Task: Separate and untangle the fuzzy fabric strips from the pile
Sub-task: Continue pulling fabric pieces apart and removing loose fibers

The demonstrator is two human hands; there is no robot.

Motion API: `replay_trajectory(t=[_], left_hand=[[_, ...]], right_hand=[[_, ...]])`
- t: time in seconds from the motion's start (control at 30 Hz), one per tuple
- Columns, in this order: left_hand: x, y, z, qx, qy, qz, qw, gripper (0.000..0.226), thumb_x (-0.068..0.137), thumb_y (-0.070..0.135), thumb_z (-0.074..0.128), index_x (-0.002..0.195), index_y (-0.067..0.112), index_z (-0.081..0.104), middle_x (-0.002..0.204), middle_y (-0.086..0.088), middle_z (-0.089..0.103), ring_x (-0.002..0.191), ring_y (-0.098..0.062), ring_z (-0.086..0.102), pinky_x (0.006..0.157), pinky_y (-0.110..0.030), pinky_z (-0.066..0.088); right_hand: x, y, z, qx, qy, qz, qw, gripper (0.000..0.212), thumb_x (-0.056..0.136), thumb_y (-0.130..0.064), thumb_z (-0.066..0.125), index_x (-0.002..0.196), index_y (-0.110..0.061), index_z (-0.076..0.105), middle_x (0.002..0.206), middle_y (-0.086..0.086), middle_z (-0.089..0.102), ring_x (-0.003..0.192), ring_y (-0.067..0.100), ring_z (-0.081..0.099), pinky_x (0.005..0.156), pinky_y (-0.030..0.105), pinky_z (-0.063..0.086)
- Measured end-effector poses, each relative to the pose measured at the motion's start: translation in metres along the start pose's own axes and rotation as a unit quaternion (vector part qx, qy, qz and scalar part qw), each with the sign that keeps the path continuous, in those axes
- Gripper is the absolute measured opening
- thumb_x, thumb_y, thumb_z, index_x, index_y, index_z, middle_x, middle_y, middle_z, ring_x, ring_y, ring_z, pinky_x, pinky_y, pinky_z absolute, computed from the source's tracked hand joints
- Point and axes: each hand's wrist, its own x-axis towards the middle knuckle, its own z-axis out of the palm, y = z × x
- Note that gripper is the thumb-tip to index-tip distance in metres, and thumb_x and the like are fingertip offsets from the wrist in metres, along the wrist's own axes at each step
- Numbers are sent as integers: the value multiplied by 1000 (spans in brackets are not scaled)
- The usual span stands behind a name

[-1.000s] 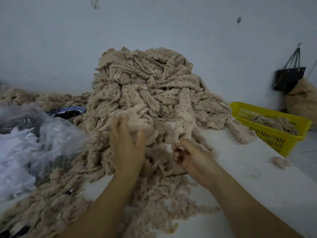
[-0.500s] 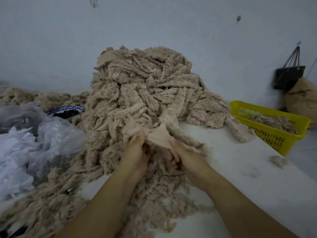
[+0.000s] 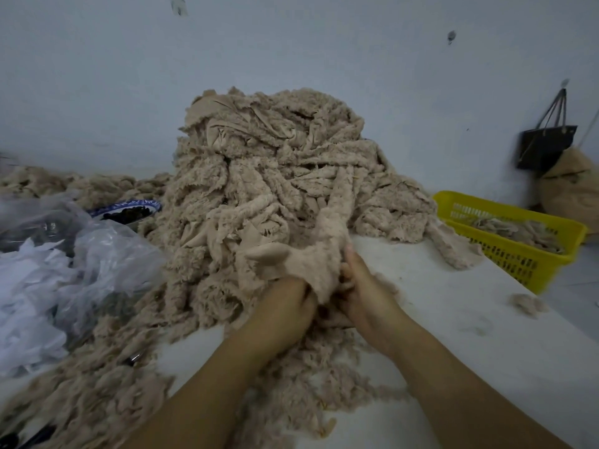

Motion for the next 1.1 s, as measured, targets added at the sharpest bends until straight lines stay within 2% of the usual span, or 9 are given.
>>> replay_trajectory(t=[0.17, 0.37, 0.47, 0.57, 0.63, 0.7, 0.77, 0.93, 1.1], left_hand=[[-4, 19, 3, 121, -79, 147, 979, 19, 100, 27, 49, 113, 18, 59, 106, -1, 65, 88, -18, 58, 75, -36, 48], [-10, 37, -3, 5, -70, 200, 977, 26, 89, 31, 54, 71, 39, 37, 66, 20, 47, 59, 0, 45, 51, -14, 29], [-11, 43, 3, -4, -49, 221, 974, 11, 87, 24, 58, 79, 28, 51, 76, 12, 50, 64, -7, 48, 56, -19, 34], [-8, 38, 4, -204, -30, 79, 975, 16, 92, 11, 60, 91, 27, 55, 115, 15, 59, 101, 2, 59, 83, -18, 47], [-3, 32, -3, -409, -18, -43, 911, 20, 96, 4, 52, 79, 15, 50, 119, 8, 66, 107, -6, 63, 86, -28, 51], [2, 25, -10, -605, 1, -134, 785, 13, 92, 5, 53, 80, 10, 50, 95, -8, 67, 82, -16, 65, 68, -29, 53], [7, 18, -15, -647, 60, -202, 733, 6, 87, 8, 58, 86, 8, 53, 78, -9, 58, 66, -15, 58, 61, -27, 49], [7, 17, -8, -389, 31, -224, 893, 30, 93, 43, 64, 89, 14, 66, 72, 2, 71, 64, -9, 66, 59, -20, 50], [7, 14, -4, -253, 3, -193, 948, 30, 95, 45, 59, 87, 19, 69, 72, 4, 69, 63, -6, 60, 66, -28, 48]], right_hand=[[4, 0, -8, -26, 88, 13, 996, 16, 99, -27, 56, 101, -15, 67, 82, 5, 77, 73, 19, 74, 59, 33, 60], [2, -9, -19, 53, 94, -10, 994, 13, 101, -13, 47, 94, -6, 56, 83, 11, 59, 68, 21, 59, 60, 30, 53], [-5, -14, -20, 76, 61, -11, 995, 18, 103, -21, 47, 94, -10, 59, 79, 7, 65, 61, 17, 65, 49, 22, 54], [-4, -14, -18, 42, 52, 0, 998, 21, 103, -20, 47, 107, -7, 62, 77, 7, 74, 66, 20, 71, 62, 33, 58], [-2, -11, -16, -11, 54, -5, 998, 18, 101, -21, 51, 107, -7, 62, 82, 11, 72, 76, 25, 67, 77, 44, 54], [-2, -8, -14, -59, 36, -14, 997, 13, 98, -24, 54, 88, -17, 56, 71, 9, 59, 65, 22, 53, 62, 37, 46], [-1, -4, -13, -78, 11, -28, 996, 22, 92, -26, 54, 72, -22, 46, 58, -2, 44, 51, 13, 35, 45, 27, 33], [-3, -2, -7, -125, -17, -77, 989, 20, 81, -38, 55, 63, -33, 49, 58, -7, 39, 49, 8, 31, 45, 22, 28], [0, 1, -4, -287, 99, -169, 938, 20, 89, -35, 59, 75, -30, 46, 65, -17, 50, 52, -1, 43, 48, 13, 36]])
